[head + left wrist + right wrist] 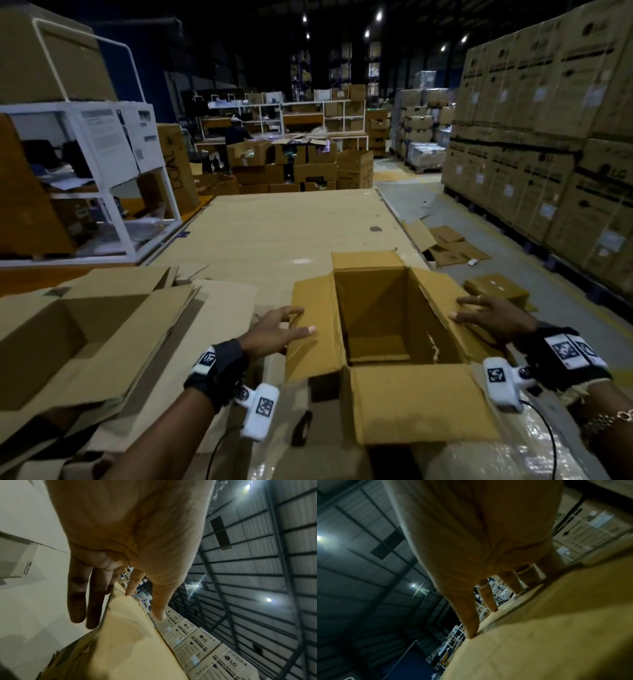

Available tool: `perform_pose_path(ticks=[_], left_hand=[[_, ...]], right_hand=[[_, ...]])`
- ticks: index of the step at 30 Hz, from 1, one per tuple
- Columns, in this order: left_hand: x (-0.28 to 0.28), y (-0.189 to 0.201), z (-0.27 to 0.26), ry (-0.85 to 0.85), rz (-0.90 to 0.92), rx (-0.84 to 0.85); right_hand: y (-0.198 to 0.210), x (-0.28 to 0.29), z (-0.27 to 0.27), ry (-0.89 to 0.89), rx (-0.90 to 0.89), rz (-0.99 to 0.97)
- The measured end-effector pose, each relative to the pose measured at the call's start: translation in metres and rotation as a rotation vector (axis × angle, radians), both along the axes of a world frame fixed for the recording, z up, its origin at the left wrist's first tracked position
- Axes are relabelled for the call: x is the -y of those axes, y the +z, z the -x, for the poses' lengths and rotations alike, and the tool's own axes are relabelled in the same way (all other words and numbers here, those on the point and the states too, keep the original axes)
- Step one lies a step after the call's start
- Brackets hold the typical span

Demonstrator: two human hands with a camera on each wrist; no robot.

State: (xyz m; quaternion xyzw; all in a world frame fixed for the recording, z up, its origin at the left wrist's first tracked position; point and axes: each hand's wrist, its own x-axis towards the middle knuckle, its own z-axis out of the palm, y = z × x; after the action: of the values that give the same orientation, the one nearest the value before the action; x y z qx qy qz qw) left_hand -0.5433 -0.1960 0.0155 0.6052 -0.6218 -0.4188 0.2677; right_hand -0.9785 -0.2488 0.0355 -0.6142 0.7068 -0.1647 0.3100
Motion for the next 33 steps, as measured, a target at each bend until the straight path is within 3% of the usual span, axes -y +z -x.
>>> perform_pose_path(ticks=[5, 9, 12, 14, 19, 21, 25, 33], left_hand=[[-0.006, 0.008, -0.002, -0.022, 0.217, 0.200], [-0.010, 0.048, 0.014, -0.033, 0.274, 0.206], [-0.018, 0.073, 0.036, -0.056, 0.300, 0.233], [-0.024, 0.086, 0.052, -0.050, 0.304, 0.250], [-0.047, 0.091, 0.096, -0.081, 0.336, 0.636], [-0.059, 0.083, 0.113, -0.073, 0.345, 0.701], [-0.070, 0.074, 0.123, 0.023, 0.468, 0.675], [-0.077, 0.077, 0.096, 0.084, 0.456, 0.608]], right_hand=[[0.011, -0.018, -0.005, -0.041, -0.047, 0.171], [0.041, -0.026, -0.014, -0.046, 0.032, 0.284], [0.057, -0.034, -0.023, 0.074, -0.097, 0.403], [0.062, -0.041, -0.030, 0.126, -0.082, 0.407], [0.041, -0.062, -0.038, 0.242, -0.158, 0.451], [0.033, -0.068, -0.037, 0.263, -0.164, 0.461], [0.028, -0.074, -0.028, 0.328, -0.085, 0.547], [0.024, -0.070, -0.016, 0.388, 0.062, 0.670]])
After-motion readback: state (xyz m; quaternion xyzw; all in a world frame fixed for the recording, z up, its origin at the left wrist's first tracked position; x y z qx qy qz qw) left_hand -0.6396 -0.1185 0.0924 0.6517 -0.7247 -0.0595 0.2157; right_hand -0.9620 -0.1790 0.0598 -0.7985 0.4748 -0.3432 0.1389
